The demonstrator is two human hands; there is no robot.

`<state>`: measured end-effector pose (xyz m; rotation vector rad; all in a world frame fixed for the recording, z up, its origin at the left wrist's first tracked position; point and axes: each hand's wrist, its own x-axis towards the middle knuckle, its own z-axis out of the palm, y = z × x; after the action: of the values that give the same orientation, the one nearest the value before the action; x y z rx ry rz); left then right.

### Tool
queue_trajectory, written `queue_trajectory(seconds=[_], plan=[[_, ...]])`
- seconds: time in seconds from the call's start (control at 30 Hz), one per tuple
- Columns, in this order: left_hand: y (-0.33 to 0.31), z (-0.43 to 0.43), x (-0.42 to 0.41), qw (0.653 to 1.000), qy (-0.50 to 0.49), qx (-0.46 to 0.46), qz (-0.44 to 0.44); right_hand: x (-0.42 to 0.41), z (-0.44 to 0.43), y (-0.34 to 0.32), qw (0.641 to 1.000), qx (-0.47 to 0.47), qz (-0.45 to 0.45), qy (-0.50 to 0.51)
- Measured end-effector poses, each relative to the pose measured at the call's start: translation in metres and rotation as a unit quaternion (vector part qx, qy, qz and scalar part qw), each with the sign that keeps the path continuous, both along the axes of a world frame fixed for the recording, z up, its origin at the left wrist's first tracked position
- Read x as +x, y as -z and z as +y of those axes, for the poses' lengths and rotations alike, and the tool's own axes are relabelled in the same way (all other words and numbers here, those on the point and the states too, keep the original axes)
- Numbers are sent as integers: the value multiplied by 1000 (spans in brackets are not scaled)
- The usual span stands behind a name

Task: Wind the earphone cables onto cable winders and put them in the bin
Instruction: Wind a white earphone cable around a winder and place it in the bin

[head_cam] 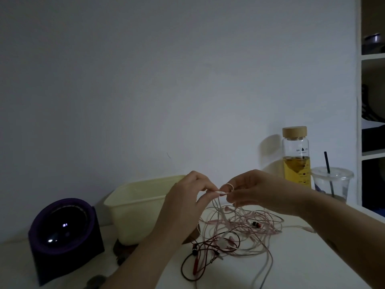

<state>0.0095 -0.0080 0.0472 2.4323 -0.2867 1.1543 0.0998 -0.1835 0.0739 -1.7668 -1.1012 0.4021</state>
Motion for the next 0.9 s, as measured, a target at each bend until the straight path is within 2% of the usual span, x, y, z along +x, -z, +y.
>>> queue_trajectory(seconds=[0.13, 0.27, 0.37, 0.47, 0.53, 0.63, 0.7, 0.8, 0.9], plan=[[3, 1, -4, 997, 1, -78, 29, -1, 1, 2, 980, 58, 190, -26], [5, 1, -4, 979, -3, -190, 79, -3, 6, 8, 955, 102, 276, -39], [6, 4, -1, 952, 10, -287, 111, -1, 9, 14, 963, 106, 247, 26], [4, 5, -2, 914, 25, -376, 152, 0, 10, 17, 983, 80, 133, 99], [4, 6, -5, 868, 70, -455, 187, 0, 11, 16, 990, 50, 61, 112], [2, 6, -9, 778, 142, -571, 218, 4, 13, 16, 991, 26, 11, 129], [0, 6, -11, 742, 160, -611, 224, 7, 14, 17, 990, 24, -2, 136], [-1, 9, -12, 717, 162, -642, 217, 12, 11, 17, 989, 26, -5, 146], [-1, 13, -13, 702, 160, -664, 202, 16, 8, 18, 985, 56, 67, 148]])
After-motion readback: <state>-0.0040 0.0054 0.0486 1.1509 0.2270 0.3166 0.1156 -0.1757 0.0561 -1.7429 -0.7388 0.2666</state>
